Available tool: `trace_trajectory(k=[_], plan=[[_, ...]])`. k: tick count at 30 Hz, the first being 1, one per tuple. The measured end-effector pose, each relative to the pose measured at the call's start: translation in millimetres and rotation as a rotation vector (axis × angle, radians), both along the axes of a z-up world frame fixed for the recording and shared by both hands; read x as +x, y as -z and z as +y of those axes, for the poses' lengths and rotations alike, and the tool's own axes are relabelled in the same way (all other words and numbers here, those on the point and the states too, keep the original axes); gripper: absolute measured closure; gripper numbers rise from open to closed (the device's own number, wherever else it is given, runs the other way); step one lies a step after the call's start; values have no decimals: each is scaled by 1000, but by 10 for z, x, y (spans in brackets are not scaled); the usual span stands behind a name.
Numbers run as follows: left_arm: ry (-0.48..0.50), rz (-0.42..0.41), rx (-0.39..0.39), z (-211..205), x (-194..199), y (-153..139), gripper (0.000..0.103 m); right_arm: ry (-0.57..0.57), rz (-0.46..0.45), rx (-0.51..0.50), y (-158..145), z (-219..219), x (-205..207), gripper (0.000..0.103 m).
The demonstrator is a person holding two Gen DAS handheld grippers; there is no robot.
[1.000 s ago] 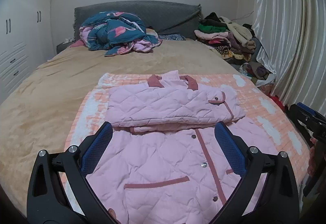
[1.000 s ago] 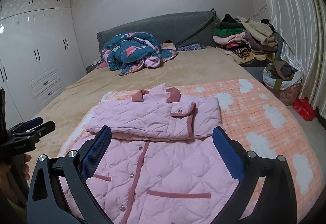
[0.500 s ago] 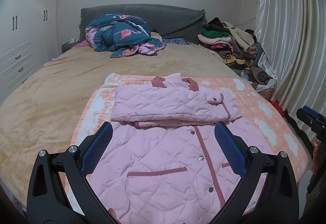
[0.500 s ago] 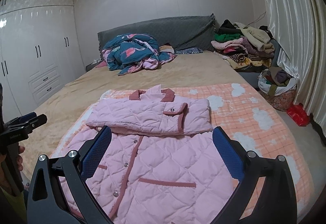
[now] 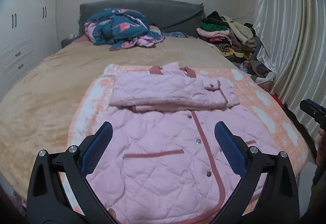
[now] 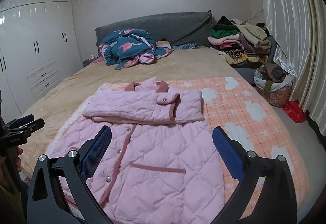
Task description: Fold large clothes
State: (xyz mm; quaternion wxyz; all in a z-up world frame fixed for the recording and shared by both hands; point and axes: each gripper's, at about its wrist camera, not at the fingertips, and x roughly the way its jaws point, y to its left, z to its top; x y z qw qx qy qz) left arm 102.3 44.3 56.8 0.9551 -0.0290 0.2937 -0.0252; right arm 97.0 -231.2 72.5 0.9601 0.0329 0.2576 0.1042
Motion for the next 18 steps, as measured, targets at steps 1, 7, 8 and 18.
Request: trace_trajectory(k=[1, 7, 8, 18], plan=[[3, 10, -9, -4, -5, 35, 9, 2, 3, -3, 12, -9, 0, 4], [17, 55, -31, -29, -31, 207, 9, 17, 32, -9, 148, -114, -68, 4], [19, 63, -30, -33, -37, 236, 9, 20, 39, -12, 178, -126, -77, 4], [10, 117, -17, 51, -85, 500, 9, 44, 102, -28, 454, -232, -102, 4]])
